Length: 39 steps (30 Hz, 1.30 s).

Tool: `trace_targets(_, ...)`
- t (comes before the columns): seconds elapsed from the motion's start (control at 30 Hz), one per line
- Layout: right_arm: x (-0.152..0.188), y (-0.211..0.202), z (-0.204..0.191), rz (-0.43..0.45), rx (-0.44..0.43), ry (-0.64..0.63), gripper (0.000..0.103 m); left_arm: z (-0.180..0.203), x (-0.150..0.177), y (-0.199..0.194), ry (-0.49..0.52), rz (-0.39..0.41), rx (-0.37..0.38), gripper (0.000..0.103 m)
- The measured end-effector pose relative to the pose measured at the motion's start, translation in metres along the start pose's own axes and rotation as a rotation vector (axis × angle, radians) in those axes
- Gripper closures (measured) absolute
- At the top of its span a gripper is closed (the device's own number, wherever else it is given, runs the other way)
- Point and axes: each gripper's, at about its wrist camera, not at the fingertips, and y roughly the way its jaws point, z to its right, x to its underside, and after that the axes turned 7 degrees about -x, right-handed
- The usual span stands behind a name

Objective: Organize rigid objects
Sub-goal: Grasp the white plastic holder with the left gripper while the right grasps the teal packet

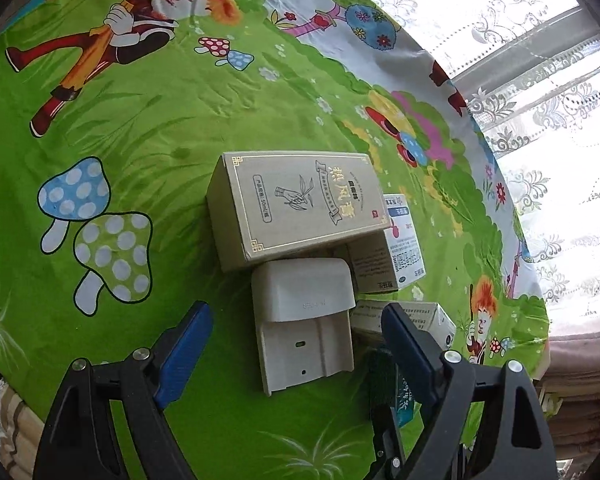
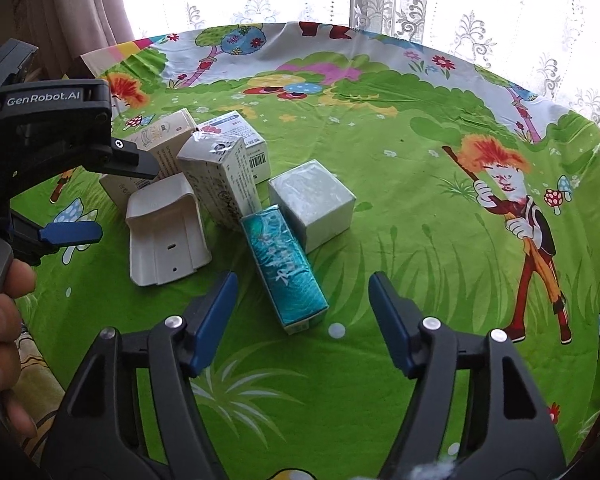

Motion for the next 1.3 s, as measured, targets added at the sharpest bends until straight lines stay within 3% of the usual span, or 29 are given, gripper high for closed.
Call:
trace_targets(0.1,0.0,0.002,0.002,-0.003,-0.007,0.005,0.041,0.009,-0.002,0.006,-0.004,0.004,-0.029,0.016)
trace_targets(0.4,0.001,0.009,0.006,-0.008,-0.008,0.01,0.044,0.023,-0.007,0.026,0.035,-0.007,-0.159,0.016)
trace_targets(0.53,0.001,0.011,0.007,-0.008,-0.012,0.009,0.046,0.026,-0.012,0.028,0.044,-0.009,-0.166,0.016)
trace_targets(0.67,0.001,0.013,0.006,-0.017,-0.026,0.007,0.06,0.035,-0.01,0.033,0.096,-0.001,-0.207,0.017)
trace_targets(0.7,0.001,0.013,0.007,-0.018,-0.029,0.012,0.063,0.036,-0.009,0.033,0.111,0.006,-0.219,0.021)
trace_targets(0.73,0.002,0.013,0.007,-0.018,-0.029,0.014,0.064,0.037,-0.008,0.032,0.126,0.016,-0.231,0.031)
trace_targets(0.77,0.002,0.013,0.008,-0.017,-0.031,0.016,0.066,0.038,-0.008,0.031,0.137,0.022,-0.229,0.035)
trace_targets(1.3,0.012,0.001,0.008,-0.003,-0.093,0.054,0.066,0.0,0.019,0.006,0.193,0.036,-0.145,0.035)
